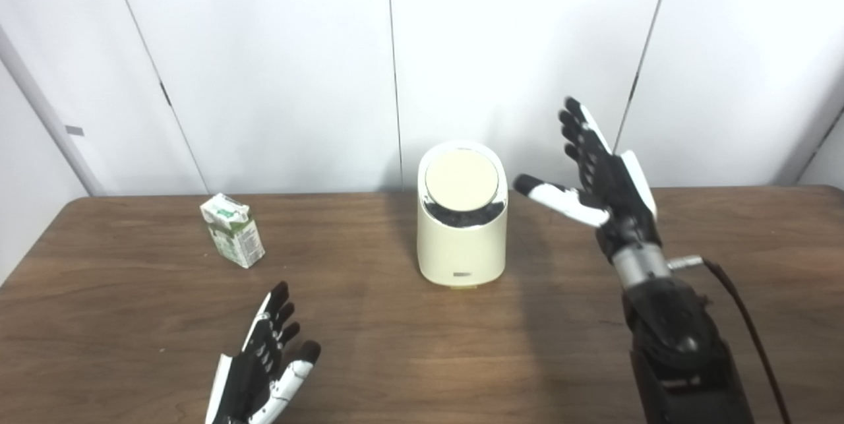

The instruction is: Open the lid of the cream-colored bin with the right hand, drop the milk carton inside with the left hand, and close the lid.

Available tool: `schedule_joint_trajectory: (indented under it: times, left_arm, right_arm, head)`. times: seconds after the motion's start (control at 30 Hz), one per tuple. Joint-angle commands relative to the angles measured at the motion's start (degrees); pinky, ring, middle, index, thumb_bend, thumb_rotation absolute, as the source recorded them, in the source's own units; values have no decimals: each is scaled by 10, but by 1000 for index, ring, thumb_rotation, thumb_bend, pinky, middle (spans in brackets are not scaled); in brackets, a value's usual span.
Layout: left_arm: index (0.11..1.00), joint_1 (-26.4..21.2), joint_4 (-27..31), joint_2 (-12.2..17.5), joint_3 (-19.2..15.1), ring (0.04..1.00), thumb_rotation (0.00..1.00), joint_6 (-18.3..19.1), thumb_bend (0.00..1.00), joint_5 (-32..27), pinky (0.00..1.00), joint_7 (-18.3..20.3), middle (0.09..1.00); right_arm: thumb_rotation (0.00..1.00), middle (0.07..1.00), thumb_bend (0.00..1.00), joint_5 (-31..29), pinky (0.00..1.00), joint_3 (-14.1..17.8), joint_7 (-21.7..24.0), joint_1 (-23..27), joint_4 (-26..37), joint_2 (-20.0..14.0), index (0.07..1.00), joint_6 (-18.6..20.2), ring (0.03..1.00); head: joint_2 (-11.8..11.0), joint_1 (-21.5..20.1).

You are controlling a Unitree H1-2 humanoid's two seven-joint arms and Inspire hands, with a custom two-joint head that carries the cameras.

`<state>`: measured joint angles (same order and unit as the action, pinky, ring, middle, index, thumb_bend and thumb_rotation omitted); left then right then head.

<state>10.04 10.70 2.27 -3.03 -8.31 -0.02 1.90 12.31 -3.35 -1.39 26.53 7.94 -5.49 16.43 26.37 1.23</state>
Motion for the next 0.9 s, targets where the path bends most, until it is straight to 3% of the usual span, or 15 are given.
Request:
schedule_joint_trajectory:
  times: [0.0, 0.2, 0.4, 0.6, 0.87]
  left_arm:
    - [1000, 11, 7, -4, 5, 963, 551, -19, 719, 6, 909, -5, 989]
    - [1000, 13, 10, -6, 7, 956, 551, -17, 739, 14, 935, -8, 982]
    - [996, 15, 10, -8, 10, 934, 561, -18, 753, 27, 901, -13, 969]
    - [996, 17, 13, -5, 14, 941, 575, -18, 755, 28, 922, -13, 973]
    - [997, 18, 17, -6, 17, 943, 572, -15, 746, 27, 908, -13, 973]
  right_arm:
    - [416, 953, 911, 21, 946, -7, 0, 35, -4, -7, 949, -6, 973]
    - [400, 946, 927, 53, 863, -24, -3, 70, -56, -8, 942, -5, 946]
    - [350, 947, 925, 72, 903, -29, -13, 105, -101, -1, 947, -4, 959]
    - [331, 951, 939, 90, 872, -42, -21, 140, -156, -7, 954, -20, 939]
    - [318, 944, 931, 120, 825, -61, -25, 159, -184, -10, 959, -17, 915]
  head:
    - [0, 6]
    - [0, 11]
    - [0, 12]
    - [2, 12]
    - [8, 13]
